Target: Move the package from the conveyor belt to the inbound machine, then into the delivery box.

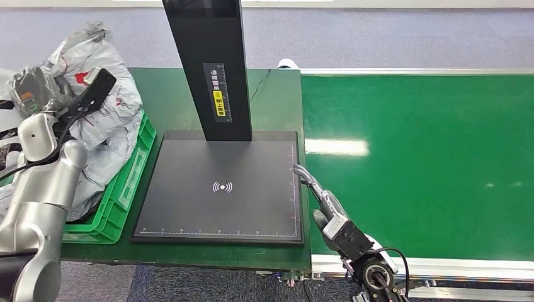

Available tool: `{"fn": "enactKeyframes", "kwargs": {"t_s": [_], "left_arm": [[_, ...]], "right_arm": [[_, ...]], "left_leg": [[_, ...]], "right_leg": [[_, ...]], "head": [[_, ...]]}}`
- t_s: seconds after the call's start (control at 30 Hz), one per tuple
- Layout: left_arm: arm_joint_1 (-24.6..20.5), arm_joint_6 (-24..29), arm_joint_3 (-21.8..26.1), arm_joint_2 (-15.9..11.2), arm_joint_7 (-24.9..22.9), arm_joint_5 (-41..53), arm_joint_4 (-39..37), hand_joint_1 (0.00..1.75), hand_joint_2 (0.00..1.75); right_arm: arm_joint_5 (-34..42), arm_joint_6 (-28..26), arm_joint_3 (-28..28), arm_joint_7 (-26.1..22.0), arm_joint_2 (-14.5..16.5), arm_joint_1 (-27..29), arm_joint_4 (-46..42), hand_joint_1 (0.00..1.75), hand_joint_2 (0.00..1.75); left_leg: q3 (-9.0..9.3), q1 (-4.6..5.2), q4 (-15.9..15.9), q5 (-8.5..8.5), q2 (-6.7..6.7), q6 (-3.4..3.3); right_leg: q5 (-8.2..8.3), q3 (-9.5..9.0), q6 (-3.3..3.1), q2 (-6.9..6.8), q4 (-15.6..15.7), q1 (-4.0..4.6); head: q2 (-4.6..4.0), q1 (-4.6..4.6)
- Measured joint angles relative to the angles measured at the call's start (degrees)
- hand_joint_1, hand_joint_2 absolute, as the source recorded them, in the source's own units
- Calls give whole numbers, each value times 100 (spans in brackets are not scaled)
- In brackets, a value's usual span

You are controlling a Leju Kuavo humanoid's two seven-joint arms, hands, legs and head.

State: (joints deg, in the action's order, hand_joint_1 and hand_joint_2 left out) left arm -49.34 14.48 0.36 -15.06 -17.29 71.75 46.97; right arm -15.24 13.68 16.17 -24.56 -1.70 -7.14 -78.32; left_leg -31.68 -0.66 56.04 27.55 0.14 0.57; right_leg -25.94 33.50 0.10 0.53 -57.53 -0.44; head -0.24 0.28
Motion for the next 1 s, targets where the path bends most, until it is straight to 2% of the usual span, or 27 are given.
{"fn": "enactKeyframes", "kwargs": {"t_s": [0.23, 0.37, 0.5, 0.63, 0.83, 0.9, 1.0], "left_arm": [[-41, -599, 298, -277, -166, 92, -779, 175, 175], [-30, -981, 348, -306, -120, 138, -869, 175, 175], [-30, -1121, 358, -301, -75, 139, -891, 175, 175], [45, -1669, 351, -223, 411, -58, -823, 175, 175], [598, -3255, -16, 15, 1352, -1023, -103, 175, 175], [673, -3498, -241, 19, 1488, -1198, -18, 175, 175], [714, -3486, -544, -2, 1544, -1247, -7, 175, 175]], "right_arm": [[-50, 20, 0, 117, 105, -62, 22, 0, 0], [-72, 53, 1, 151, 149, -103, 43, 0, 0], [-77, 75, 0, 166, 175, -148, 64, 0, 0], [-92, 75, -1, 167, 177, -163, 86, 0, 0], [-100, 104, -22, 55, 158, -249, 204, 0, 0], [-100, 116, -22, 14, 153, -316, 290, 0, 0], [-97, 114, -22, -13, 152, -388, 403, 0, 0]], "left_leg": [[-8, 0, 0, 0, -3, 0], [-8, 0, 0, 0, -5, 0], [-7, 0, 0, 0, -5, 0], [-6, 1, 1, 0, -6, 0], [3, 9, 0, 2, -11, -1], [19, 10, -1, 5, -21, -2], [44, 11, -2, 9, -43, -4]], "right_leg": [[-1, 4, -1, -1, 0, 0], [-1, 4, 0, -3, 0, 0], [0, 5, 0, -3, 0, 0], [-1, 4, 0, -5, 1, -1], [-4, -12, 3, -11, 2, -10], [-9, -32, 7, -20, 3, -12], [-17, -62, 10, -41, 4, -13]], "head": [[0, 0], [0, 1], [0, 0], [0, -1], [0, -2], [0, -2], [0, -2]]}}
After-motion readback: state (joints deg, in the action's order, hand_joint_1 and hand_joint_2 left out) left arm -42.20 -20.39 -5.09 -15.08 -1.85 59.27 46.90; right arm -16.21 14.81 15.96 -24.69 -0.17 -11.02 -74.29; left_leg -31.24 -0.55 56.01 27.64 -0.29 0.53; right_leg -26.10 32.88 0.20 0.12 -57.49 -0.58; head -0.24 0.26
